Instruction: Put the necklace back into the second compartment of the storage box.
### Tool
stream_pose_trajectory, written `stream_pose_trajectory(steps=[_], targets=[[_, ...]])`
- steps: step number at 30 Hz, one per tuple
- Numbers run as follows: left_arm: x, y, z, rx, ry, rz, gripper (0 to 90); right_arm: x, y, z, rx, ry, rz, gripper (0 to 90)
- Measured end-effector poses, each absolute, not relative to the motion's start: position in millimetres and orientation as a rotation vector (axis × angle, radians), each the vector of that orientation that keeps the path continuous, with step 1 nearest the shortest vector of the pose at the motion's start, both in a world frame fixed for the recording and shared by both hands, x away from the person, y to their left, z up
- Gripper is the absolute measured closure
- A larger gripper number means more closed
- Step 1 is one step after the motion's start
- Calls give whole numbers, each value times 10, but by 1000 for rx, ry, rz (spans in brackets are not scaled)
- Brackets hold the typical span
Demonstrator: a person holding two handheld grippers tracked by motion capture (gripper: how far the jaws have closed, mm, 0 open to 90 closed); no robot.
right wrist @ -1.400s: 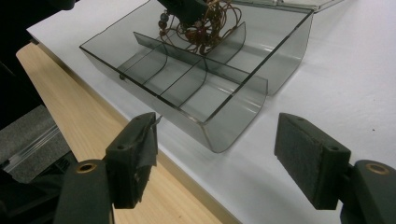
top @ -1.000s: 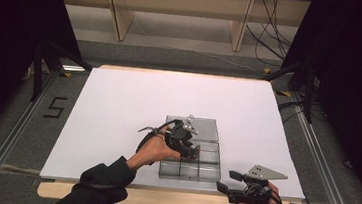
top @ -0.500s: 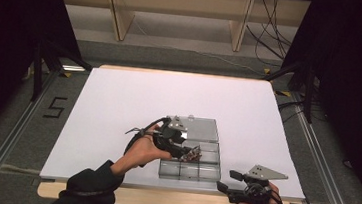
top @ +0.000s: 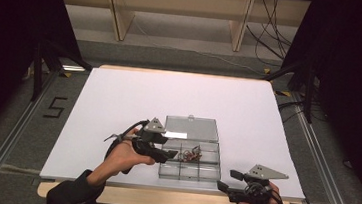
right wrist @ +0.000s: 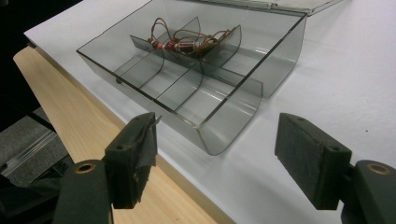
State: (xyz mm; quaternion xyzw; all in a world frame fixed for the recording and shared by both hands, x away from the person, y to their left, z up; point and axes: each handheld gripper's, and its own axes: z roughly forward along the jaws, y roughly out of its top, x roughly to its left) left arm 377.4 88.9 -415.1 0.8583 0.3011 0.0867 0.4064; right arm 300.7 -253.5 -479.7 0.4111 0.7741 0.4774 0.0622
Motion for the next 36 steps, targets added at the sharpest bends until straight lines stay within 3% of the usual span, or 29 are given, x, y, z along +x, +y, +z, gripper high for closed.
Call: stream_pose_trajectory(steps=[18, 36], targets=[[3553, 1161, -4389, 2108, 886, 196, 279, 3035, -2535, -4802, 1236, 2332, 1409, 303], [3477, 1220, -4598, 2055, 961, 156, 315, 3089, -2579, -4801, 1254, 2318, 1466, 297]])
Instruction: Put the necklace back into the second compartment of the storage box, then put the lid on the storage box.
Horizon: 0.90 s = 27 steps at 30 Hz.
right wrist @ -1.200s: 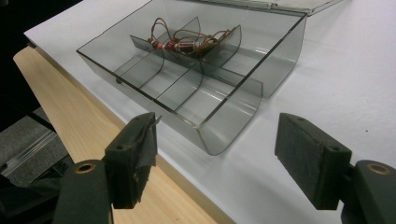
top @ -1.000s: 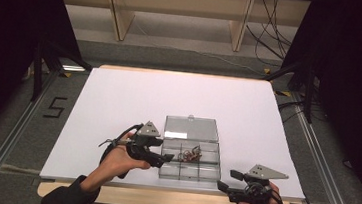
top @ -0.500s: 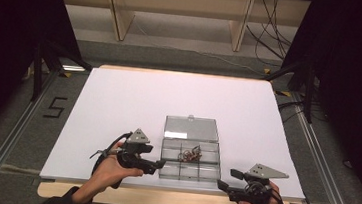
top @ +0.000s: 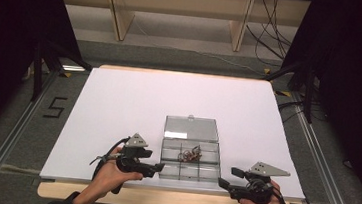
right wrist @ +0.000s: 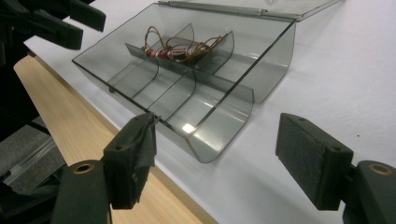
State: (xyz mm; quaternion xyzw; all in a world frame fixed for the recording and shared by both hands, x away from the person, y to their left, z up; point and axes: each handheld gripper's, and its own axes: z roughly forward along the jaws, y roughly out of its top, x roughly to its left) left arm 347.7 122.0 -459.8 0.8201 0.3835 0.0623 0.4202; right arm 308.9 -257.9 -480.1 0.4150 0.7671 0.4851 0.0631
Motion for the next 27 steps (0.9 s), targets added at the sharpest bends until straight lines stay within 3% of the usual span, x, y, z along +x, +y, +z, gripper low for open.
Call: stream_pose_trajectory(steps=[27], targets=[[3489, 1104, -4713, 2072, 960, 152, 378, 3581, -2545, -4759, 1313, 2338, 1482, 254]])
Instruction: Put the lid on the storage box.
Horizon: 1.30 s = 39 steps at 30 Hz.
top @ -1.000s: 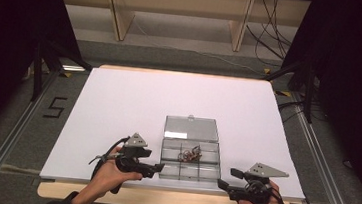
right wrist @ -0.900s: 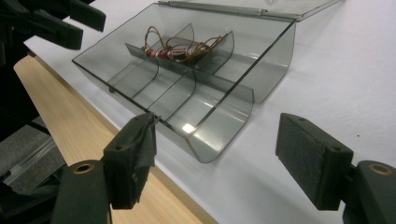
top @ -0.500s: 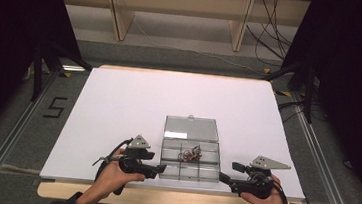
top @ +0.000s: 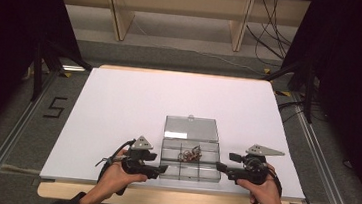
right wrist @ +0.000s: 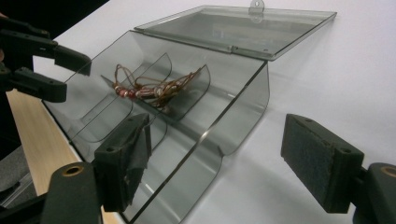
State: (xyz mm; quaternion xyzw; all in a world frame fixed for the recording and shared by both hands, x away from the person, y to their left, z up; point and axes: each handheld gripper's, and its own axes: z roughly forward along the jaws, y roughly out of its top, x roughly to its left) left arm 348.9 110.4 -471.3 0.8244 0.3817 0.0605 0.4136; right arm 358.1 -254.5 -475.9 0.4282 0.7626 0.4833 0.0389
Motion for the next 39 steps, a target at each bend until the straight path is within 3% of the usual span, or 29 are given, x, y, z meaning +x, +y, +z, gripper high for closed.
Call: stream_pose_trajectory(steps=[9, 18, 39], targets=[[3484, 1084, -4744, 2077, 957, 156, 410, 3824, -2527, -4746, 1319, 2330, 1489, 238], [3471, 1065, -4759, 2096, 913, 162, 504, 4003, -2505, -4746, 1385, 2312, 1501, 246], [3474, 1058, -4767, 2089, 938, 147, 507, 4332, -2376, -4803, 1453, 2358, 1509, 283]])
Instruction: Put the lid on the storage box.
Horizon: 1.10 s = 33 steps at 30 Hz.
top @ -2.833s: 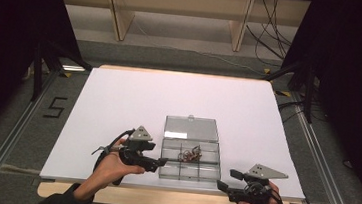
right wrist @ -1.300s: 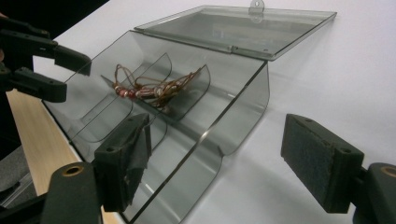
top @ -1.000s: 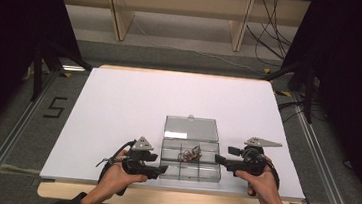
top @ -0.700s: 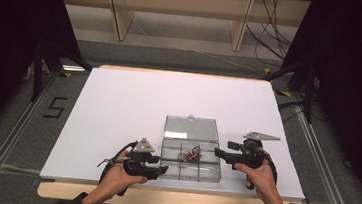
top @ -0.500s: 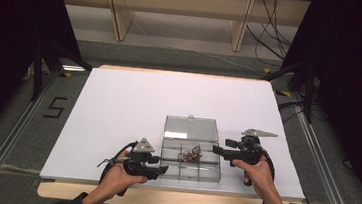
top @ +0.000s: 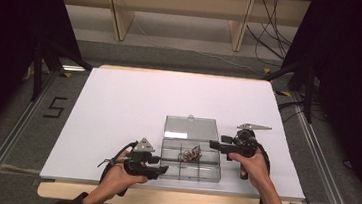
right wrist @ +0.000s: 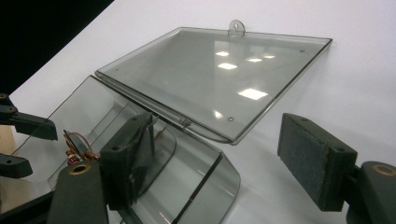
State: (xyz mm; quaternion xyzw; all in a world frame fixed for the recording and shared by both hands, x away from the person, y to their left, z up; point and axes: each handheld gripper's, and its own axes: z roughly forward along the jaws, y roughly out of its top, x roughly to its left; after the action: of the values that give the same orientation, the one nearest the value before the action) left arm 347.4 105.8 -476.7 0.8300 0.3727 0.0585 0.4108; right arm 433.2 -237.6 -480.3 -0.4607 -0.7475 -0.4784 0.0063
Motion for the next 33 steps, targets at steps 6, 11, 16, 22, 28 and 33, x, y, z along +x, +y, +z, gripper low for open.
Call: stream_pose_trajectory(steps=[6, 11, 16, 22, 28, 33], targets=[[3474, 1052, -4770, 2090, 942, 159, 507, 4365, -2372, -4829, -1432, -2312, -1502, 315], [3469, 1046, -4772, 2088, 950, 158, 507, 4414, -2367, -4861, -1396, -2352, -1512, 331], [3470, 1048, -4764, 2099, 931, 160, 506, 4438, -2337, -4840, -1401, -2369, -1501, 342], [3467, 1038, -4766, 2097, 942, 161, 504, 4484, -2334, -4886, -1425, -2321, -1485, 349], [3473, 1038, -4760, 2113, 923, 174, 503, 4501, -2309, -4904, -1418, -2296, -1459, 361], [3464, 1023, -4754, 2119, 927, 191, 503, 4515, -2320, -4915, -1409, -2295, -1477, 367]])
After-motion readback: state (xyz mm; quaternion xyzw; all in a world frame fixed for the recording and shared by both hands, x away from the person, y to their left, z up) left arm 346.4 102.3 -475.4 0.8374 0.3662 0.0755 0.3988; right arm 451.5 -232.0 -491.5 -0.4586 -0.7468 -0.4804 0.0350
